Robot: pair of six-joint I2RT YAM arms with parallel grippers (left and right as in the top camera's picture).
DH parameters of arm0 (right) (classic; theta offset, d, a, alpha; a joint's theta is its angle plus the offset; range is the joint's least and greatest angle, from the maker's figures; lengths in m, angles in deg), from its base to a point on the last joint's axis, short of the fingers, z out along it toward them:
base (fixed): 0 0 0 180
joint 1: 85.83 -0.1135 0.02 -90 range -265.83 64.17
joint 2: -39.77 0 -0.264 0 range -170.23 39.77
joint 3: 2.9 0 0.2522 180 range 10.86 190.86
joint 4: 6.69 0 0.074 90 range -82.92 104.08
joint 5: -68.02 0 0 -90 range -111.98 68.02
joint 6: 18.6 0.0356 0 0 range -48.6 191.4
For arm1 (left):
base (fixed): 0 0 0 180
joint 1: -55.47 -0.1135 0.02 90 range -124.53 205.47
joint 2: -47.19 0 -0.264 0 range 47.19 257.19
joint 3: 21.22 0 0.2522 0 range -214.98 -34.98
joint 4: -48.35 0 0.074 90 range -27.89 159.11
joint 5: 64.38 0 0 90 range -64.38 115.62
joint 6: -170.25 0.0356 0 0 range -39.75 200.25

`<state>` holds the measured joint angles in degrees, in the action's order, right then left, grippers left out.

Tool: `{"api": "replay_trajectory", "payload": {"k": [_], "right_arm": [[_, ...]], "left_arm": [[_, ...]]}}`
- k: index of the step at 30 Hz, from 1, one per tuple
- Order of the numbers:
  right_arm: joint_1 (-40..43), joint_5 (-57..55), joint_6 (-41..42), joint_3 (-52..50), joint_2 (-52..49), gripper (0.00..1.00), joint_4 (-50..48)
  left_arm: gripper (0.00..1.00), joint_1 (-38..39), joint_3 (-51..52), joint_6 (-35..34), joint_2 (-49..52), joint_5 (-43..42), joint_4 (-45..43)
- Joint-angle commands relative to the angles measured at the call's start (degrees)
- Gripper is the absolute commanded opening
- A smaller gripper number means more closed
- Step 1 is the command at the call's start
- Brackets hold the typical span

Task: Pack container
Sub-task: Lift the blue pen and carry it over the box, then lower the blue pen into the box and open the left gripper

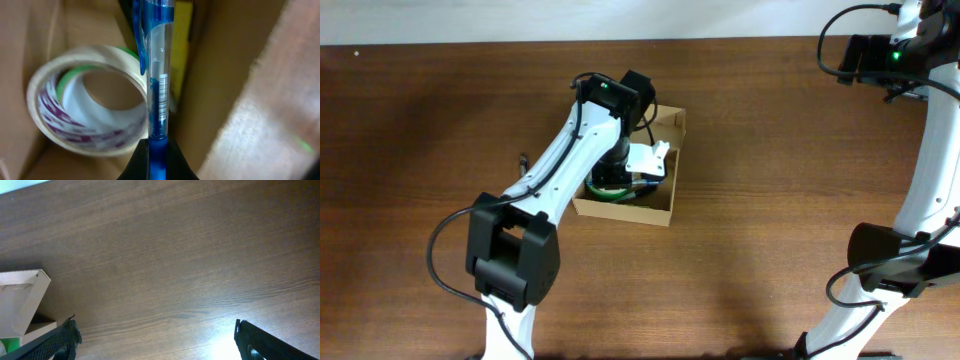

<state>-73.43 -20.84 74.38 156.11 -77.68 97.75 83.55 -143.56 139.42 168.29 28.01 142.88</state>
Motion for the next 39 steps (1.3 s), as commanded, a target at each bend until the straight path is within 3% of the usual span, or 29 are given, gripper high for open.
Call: {"api": "replay_trajectory", "payload": {"k": [1,15,36,39], "right_arm": [[0.4,0.3,0.3,-0.1,-0.3,0.99,0.0],[0.4,0.3,0.3,-0.1,-0.3,0.99,0.0],[0.4,0.3,0.3,-0.1,-0.3,0.99,0.0],[0.4,0.3,0.3,-0.1,-0.3,0.99,0.0]], "left_arm": [[0.02,0.0,-0.2,1.2,1.0,-1.0,-0.8],[0.02,0.0,-0.2,0.9,1.0,-4.4,2.4],[0.02,0.0,6.3,0.9,1.0,-4.5,-2.4],[0.33,0.0,6.2,0.8,1.0,-4.5,-2.3]]}}
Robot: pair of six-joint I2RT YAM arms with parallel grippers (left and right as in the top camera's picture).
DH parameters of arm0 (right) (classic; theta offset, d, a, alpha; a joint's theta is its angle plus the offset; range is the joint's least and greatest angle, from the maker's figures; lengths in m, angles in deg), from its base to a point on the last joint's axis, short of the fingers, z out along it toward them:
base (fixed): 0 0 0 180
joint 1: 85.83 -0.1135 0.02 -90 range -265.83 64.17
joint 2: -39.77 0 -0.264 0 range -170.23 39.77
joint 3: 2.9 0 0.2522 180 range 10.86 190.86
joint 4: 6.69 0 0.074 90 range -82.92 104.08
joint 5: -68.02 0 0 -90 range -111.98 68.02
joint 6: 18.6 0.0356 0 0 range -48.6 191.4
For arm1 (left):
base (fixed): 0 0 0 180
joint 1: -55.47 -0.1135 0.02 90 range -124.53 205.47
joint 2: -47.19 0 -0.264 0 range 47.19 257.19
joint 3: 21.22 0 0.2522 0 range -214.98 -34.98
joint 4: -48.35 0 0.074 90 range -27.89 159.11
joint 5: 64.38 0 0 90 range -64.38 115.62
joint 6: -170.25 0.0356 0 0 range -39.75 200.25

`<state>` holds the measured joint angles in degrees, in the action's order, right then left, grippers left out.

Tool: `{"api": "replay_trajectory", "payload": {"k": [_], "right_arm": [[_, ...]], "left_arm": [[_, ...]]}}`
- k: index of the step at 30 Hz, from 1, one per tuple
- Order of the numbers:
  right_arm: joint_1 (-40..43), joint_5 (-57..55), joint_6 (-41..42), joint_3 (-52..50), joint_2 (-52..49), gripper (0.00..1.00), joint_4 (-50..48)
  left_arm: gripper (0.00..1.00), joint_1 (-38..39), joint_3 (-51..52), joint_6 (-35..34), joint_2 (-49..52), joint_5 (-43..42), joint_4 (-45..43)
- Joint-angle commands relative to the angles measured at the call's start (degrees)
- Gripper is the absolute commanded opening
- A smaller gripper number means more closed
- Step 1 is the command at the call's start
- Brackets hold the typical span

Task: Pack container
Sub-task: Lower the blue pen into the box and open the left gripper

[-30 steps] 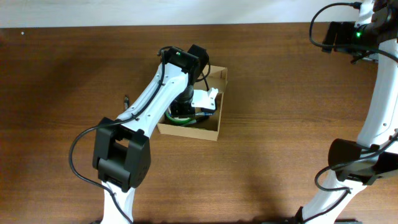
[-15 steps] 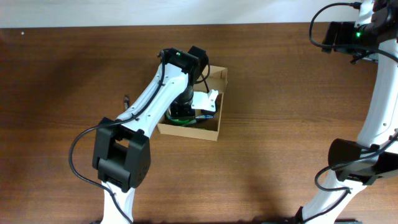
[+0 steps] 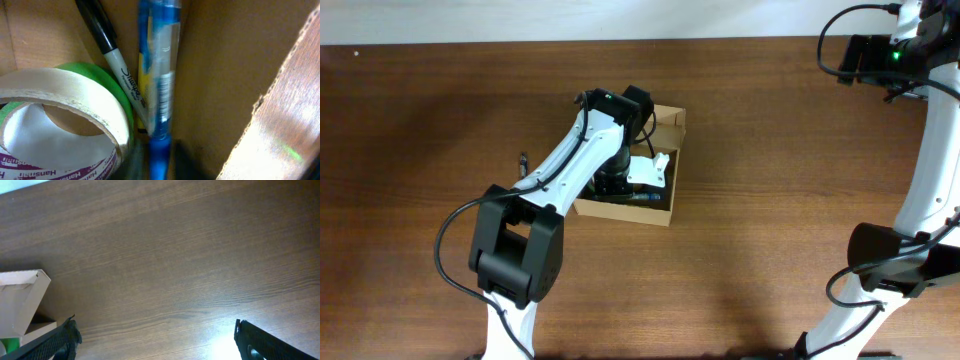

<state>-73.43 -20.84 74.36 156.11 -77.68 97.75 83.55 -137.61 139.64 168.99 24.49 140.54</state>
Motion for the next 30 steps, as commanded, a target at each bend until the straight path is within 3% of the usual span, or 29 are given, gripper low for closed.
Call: {"api": "replay_trajectory", "payload": {"k": [1,2,3,10,15,18,20,24,30], "right_arm": [[0.4,0.3,0.3,-0.1,-0.3,0.99,0.0],[0.4,0.3,0.4,-0.1,-0.3,0.99,0.0],[0.4,0.3,0.3,-0.1,-0.3,0.99,0.0],[0.4,0.3,0.4,-0.1,-0.3,0.99,0.0],[0.4,0.3,0.4,-0.1,-0.3,0.99,0.0],[0.4,0.3,0.4,-0.1,-0.3,0.99,0.0],[0.4,0.3,0.3,-0.1,-0.3,0.99,0.0],[0.4,0.3,0.4,-0.1,-0.3,0.99,0.0],[0.4,0.3,0.3,-0.1,-0.3,0.99,0.0]], "left_arm": [[0.45,0.0,0.1,0.1,0.3,-1.0,0.0],[0.53,0.1,-0.2,-0.1,0.3,-1.0,0.1],[0.54,0.2,-0.7,-0.5,0.3,-1.0,0.5],[0.53,2.2,-6.4,-1.1,-2.6,-1.0,4.9],[0.39,2.6,-8.1,-4.5,-8.7,1.9,4.5],[0.18,1.9,-8.1,-9.2,-12.4,9.3,3.4],[0.17,0.7,-8.1,-12.4,-14.6,12.0,2.4],[0.18,-5.1,-8.0,-16.3,-19.1,12.1,-0.9],[0.17,-21.5,-6.2,-27.5,-23.3,11.1,-9.2]]}}
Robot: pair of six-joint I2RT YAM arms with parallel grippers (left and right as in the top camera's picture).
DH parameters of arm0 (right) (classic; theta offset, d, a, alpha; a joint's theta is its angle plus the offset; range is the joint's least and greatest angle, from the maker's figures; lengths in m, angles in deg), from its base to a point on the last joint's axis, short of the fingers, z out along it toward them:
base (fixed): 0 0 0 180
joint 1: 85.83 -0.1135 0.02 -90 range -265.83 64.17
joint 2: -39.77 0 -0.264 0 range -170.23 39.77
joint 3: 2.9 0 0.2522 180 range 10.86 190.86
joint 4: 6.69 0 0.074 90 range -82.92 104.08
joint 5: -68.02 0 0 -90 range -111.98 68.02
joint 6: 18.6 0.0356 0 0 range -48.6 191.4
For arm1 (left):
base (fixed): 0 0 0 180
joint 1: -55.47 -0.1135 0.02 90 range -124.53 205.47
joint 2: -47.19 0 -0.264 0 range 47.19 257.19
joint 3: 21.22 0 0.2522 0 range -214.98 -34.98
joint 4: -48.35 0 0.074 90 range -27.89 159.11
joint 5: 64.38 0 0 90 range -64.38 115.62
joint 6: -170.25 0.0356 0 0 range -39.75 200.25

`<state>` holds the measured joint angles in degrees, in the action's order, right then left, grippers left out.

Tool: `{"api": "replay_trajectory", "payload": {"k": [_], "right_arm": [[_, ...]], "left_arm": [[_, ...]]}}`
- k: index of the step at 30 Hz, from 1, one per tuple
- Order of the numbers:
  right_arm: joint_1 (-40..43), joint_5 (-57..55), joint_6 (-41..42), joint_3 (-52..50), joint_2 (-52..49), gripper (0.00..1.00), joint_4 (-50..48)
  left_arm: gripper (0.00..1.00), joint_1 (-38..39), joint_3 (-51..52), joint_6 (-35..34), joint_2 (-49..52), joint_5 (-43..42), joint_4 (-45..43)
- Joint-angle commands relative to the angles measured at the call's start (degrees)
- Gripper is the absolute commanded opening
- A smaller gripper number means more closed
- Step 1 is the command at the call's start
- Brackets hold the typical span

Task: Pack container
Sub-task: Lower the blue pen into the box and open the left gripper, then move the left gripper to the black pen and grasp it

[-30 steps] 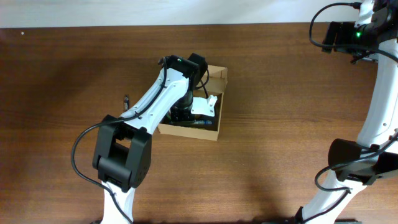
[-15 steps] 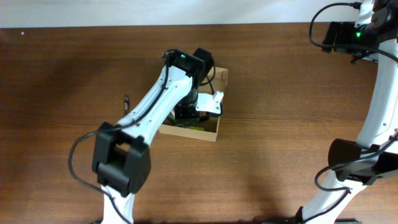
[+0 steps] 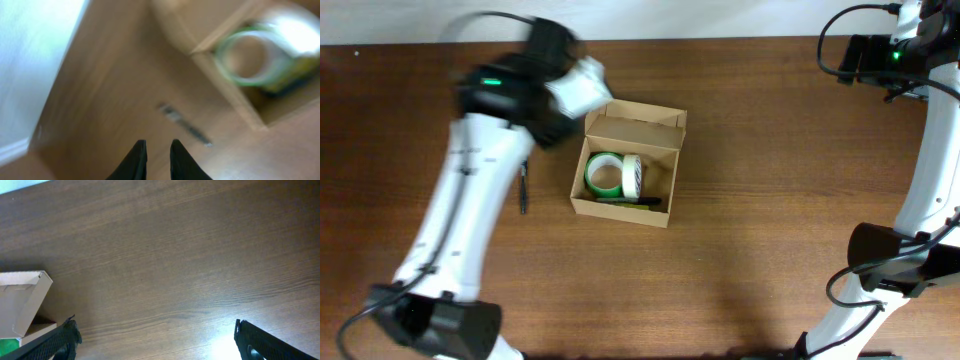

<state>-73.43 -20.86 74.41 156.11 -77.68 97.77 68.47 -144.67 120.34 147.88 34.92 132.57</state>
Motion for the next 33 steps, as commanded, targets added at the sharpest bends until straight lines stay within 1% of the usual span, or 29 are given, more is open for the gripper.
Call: {"api": "replay_trajectory", "payload": {"k": [1,4,6,8,9,11,14,18,20,22,24,27,30,33], "right_arm": [[0.4,0.3,0.3,-0.1,-0.3,0.99,0.0],[0.4,0.3,0.3,-0.1,-0.3,0.99,0.0],[0.4,0.4,0.3,-0.1,-0.3,0.99,0.0],[0.4,0.4,0.3,-0.1,-0.3,0.99,0.0],[0.4,0.3,0.3,-0.1,-0.3,0.99,0.0],[0.4,0.4,0.3,-0.1,-0.3,0.99,0.0],[0.4,0.4,0.3,-0.1,-0.3,0.99,0.0],[0.4,0.3,0.3,-0.1,-0.3,0.99,0.0],[0.4,0.4,0.3,-0.1,-0.3,0.99,0.0],[0.4,0.4,0.3,-0.1,-0.3,0.99,0.0],[0.4,0.4,0.3,-0.1,-0.3,0.99,0.0],[0.4,0.3,0.3,-0.1,-0.3,0.99,0.0],[0.4,0.4,0.3,-0.1,-0.3,0.99,0.0],[0.4,0.4,0.3,-0.1,-0.3,0.99,0.0]], "left_arm": [[0.17,-10.0,1.9,-10.4,-2.4,-0.3,-2.8],[0.16,-19.3,7.1,-13.1,-2.4,-6.3,-7.6],[0.16,-23.5,12.2,-15.5,-2.4,-10.9,-11.7],[0.16,-25.6,17.5,-16.5,-2.4,-14.3,-15.6],[0.16,-25.9,20.2,-16.7,-2.4,-14.4,-17.2],[0.17,-25.8,24.6,-17.4,-2.4,-14.3,-19.4],[0.18,-24.6,28.3,-23.7,-2.4,-14.3,-19.5],[0.21,-21.6,29.5,-24.5,-2.4,-14.5,-19.4],[0.22,-19.8,29.5,-27.2,-2.4,-14.2,-19.4],[0.24,-18.5,29.6,-31.7,-2.1,-14.0,-19.3],[0.25,-17.4,29.6,-34.2,-1.3,-13.8,-20.3],[0.25,-16.0,29.6,-35.0,0.9,-13.7,-21.4],[0.27,-15.4,29.6,-37.8,4.0,-10.6,-21.0],[0.33,-15.4,29.6,-37.7,7.0,-10.5,-21.0]]}}
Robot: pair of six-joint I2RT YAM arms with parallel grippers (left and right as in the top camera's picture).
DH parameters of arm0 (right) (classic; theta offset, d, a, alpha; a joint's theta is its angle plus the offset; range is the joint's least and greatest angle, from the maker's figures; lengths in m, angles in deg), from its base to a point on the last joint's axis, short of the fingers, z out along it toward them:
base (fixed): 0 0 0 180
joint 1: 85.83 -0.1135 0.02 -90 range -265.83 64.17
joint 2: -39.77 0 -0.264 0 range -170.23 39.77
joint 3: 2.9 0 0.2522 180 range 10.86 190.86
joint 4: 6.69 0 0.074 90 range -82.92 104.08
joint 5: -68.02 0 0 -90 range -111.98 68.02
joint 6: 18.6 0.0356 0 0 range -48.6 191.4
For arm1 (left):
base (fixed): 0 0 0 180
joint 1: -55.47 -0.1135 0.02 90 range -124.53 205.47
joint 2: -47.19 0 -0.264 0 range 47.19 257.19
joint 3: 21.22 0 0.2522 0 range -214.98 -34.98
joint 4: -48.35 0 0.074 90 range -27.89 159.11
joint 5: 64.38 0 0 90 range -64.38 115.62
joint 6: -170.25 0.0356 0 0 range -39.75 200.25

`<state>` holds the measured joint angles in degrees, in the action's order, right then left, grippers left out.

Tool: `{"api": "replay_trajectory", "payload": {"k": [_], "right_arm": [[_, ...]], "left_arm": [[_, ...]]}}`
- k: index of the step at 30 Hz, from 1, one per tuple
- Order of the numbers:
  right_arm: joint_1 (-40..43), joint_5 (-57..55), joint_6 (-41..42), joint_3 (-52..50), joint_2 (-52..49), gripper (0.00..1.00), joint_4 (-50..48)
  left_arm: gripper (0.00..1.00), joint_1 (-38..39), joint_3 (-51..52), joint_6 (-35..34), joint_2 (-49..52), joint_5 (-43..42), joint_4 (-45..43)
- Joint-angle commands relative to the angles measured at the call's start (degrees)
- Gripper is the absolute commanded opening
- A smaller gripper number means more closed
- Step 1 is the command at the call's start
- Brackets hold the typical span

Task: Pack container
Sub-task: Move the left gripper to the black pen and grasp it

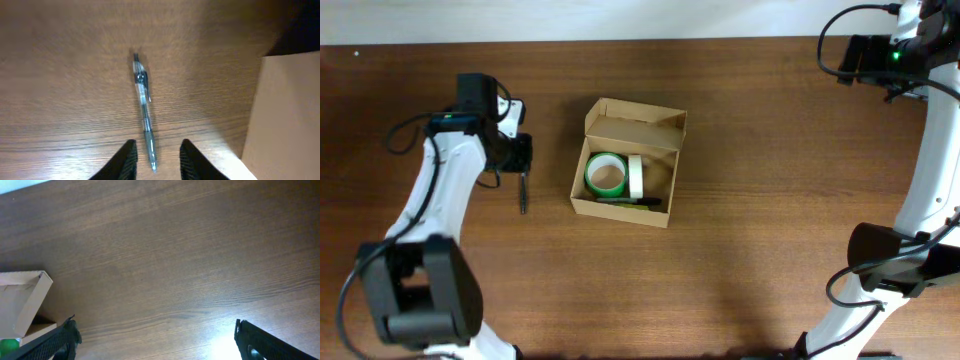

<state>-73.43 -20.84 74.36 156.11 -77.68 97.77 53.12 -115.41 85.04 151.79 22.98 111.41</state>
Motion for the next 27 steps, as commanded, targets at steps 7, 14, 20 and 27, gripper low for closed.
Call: {"api": "replay_trajectory", "payload": {"k": [7,14,20,27], "right_arm": [[0.4,0.3,0.3,-0.1,-0.3,0.99,0.0],[0.4,0.3,0.4,-0.1,-0.3,0.99,0.0],[0.4,0.3,0.3,-0.1,-0.3,0.99,0.0],[0.4,0.3,0.4,-0.1,-0.3,0.99,0.0]], "left_arm": [[0.35,0.0,0.5,-2.4,7.3,2.7,-0.5],[0.35,0.0,0.5,-2.4,11.8,2.5,-2.0],[0.35,0.0,0.5,-2.6,14.0,2.4,-2.8],[0.02,0.0,0.5,-2.6,14.1,2.5,-3.9]]}}
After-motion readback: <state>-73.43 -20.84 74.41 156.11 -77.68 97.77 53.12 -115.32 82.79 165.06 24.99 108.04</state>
